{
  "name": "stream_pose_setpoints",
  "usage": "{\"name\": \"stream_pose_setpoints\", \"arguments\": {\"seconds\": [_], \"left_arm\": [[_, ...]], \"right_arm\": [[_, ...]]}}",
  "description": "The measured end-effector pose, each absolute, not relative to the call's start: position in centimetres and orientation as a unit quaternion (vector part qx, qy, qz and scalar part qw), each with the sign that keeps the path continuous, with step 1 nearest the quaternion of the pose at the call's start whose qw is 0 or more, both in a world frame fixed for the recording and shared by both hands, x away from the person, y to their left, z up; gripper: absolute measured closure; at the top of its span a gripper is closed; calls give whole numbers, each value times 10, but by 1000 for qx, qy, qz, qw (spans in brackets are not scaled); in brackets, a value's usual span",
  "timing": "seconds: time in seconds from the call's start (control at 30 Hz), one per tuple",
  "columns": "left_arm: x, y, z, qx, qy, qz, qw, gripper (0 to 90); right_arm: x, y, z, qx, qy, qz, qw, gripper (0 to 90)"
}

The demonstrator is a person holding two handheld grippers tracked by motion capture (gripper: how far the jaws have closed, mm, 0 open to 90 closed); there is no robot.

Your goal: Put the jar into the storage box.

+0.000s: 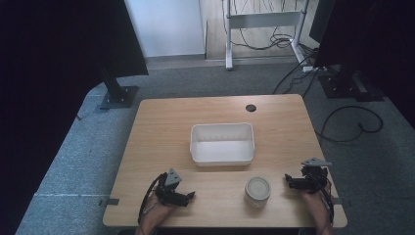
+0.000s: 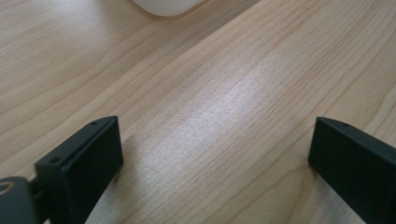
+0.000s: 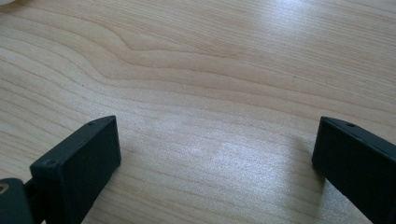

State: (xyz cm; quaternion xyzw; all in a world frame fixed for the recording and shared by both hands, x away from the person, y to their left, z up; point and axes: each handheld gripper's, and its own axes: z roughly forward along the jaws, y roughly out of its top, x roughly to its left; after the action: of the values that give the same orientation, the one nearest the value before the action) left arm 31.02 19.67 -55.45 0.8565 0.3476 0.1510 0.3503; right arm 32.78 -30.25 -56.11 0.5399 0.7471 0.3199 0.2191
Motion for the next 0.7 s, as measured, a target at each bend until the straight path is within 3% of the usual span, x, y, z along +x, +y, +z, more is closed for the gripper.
{"name": "stream_pose_setpoints", "arguments": {"seconds": [0.7], "left_arm": [[310, 197, -554, 850, 361, 158, 350, 34]], "right_arm": [[328, -302, -561, 540, 747, 320, 219, 9]]}}
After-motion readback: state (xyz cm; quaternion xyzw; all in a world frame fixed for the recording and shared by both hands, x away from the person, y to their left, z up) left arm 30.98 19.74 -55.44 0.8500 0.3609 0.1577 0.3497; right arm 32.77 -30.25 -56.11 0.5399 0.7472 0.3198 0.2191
